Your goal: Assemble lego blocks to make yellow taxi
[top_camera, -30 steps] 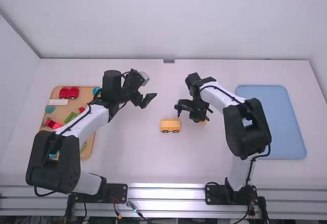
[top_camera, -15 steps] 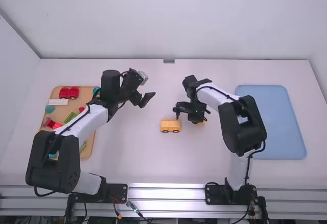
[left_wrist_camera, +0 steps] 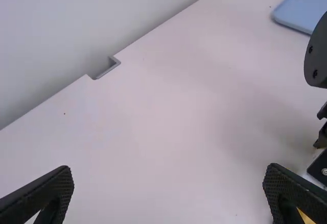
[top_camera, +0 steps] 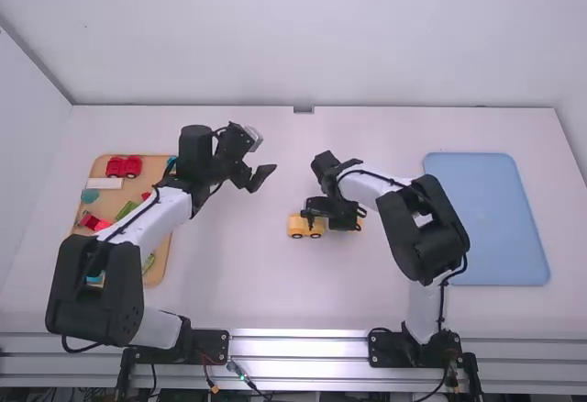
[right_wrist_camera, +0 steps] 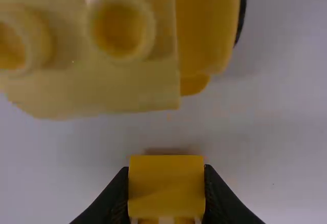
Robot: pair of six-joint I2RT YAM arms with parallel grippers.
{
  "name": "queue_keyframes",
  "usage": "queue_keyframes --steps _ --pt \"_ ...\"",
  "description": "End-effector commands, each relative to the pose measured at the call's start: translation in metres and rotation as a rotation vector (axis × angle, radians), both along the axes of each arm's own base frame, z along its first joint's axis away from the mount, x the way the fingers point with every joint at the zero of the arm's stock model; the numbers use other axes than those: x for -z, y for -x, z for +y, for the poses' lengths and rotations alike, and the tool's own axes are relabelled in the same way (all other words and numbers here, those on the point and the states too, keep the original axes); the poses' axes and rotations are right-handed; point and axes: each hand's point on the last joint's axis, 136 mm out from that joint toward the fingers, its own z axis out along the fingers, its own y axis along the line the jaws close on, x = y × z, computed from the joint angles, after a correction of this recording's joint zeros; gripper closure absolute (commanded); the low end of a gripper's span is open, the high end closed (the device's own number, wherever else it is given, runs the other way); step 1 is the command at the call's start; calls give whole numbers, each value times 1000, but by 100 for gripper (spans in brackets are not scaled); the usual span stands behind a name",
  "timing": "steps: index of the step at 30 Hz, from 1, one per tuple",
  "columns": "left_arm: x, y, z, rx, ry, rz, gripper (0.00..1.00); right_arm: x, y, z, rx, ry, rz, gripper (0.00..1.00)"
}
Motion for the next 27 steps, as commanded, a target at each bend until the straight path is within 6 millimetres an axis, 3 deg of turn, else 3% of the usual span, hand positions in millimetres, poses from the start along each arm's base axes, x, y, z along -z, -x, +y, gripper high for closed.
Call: queue_keyframes --steps 1,7,9,12,13,14,19,23,27 --pt "-5 -3 -1 6 5 -9 1 6 3 -4 -4 20 13 100" --pt "-5 -3 -2 8 6 -8 1 3 4 -4 25 19 21 99" --pt "-5 -3 -1 6 5 -9 1 3 4 -4 31 24 20 86" --pt "-5 -3 -1 6 5 -10 1 3 3 -3 20 19 15 48" --pt "-5 -3 -1 6 5 -9 1 3 1 -3 17 18 10 6" --pt "-5 -3 -1 6 5 -9 1 3 -1 -1 20 11 -1 1" --pt "-5 -3 -1 6 5 -9 1 -10 -14 7 50 -39 -66 1" --pt "-5 -3 -1 7 5 -10 1 -40 -16 20 22 -135 -104 1" --pt "-5 -3 -1 7 5 -8 1 -89 -24 27 36 -317 -164 1"
